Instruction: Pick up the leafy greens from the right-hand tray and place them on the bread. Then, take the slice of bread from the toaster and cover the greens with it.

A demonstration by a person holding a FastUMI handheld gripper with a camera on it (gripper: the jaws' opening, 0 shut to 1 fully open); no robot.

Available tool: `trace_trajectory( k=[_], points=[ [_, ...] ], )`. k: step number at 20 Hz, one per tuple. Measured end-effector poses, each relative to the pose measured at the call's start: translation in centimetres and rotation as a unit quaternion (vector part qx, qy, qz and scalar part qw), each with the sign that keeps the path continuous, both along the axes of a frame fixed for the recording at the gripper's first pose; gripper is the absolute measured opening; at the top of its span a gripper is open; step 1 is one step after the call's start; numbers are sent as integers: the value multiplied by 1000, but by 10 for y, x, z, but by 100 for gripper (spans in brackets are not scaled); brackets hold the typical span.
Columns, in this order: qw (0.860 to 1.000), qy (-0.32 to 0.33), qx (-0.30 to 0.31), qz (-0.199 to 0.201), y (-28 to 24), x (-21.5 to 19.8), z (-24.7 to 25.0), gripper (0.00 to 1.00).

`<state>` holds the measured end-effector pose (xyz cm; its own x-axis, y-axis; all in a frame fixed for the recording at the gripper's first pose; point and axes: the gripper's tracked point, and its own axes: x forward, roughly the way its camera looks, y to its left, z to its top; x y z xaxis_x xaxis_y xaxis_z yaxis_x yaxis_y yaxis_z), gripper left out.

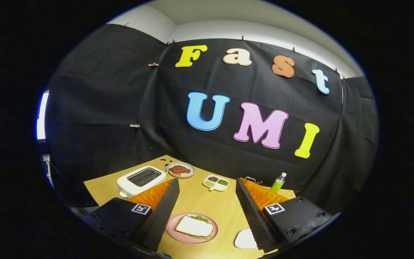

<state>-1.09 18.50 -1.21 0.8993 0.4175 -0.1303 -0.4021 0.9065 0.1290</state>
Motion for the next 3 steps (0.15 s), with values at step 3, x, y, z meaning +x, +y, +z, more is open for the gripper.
trace_trajectory(
  k=[3],
  points=[
    [1000, 3, -1, 1, -1, -1, -1, 98]
  ],
)
